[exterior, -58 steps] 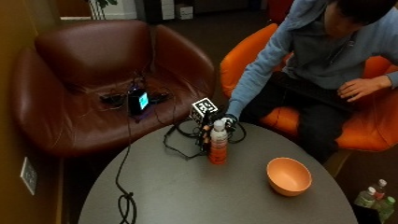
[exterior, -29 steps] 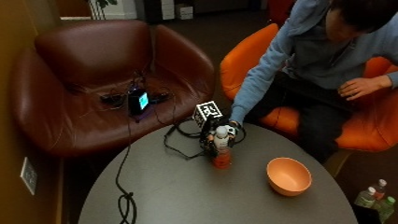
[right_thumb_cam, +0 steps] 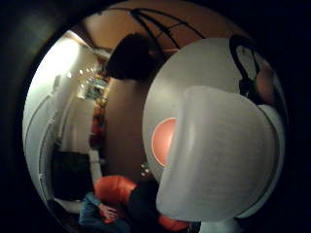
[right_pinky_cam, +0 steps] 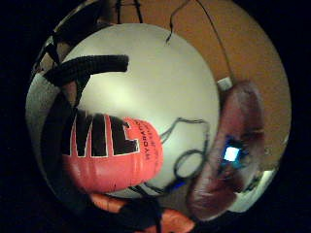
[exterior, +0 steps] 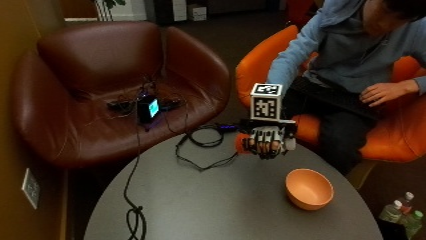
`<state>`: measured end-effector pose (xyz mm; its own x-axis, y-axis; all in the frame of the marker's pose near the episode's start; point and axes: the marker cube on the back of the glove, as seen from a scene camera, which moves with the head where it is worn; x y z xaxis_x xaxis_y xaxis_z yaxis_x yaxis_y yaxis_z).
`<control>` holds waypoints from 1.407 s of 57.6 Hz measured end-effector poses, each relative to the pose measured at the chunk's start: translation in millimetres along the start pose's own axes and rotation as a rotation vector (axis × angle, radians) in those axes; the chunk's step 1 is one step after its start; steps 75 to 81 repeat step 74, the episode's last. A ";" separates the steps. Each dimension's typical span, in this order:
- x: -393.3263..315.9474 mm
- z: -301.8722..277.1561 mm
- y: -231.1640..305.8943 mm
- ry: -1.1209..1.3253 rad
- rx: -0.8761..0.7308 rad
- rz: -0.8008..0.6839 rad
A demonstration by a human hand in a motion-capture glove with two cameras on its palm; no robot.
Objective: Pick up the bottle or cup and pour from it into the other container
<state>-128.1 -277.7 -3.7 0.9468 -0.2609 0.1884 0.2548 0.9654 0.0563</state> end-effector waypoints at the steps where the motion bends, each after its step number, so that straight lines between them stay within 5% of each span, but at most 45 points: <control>1: -4.4 -2.3 -1.1 0.032 -0.005 -0.012; 35: -99.1 18.6 -9.2 1.049 -0.250 -0.166; 81: -107.7 37.1 -4.3 1.014 -0.285 -0.137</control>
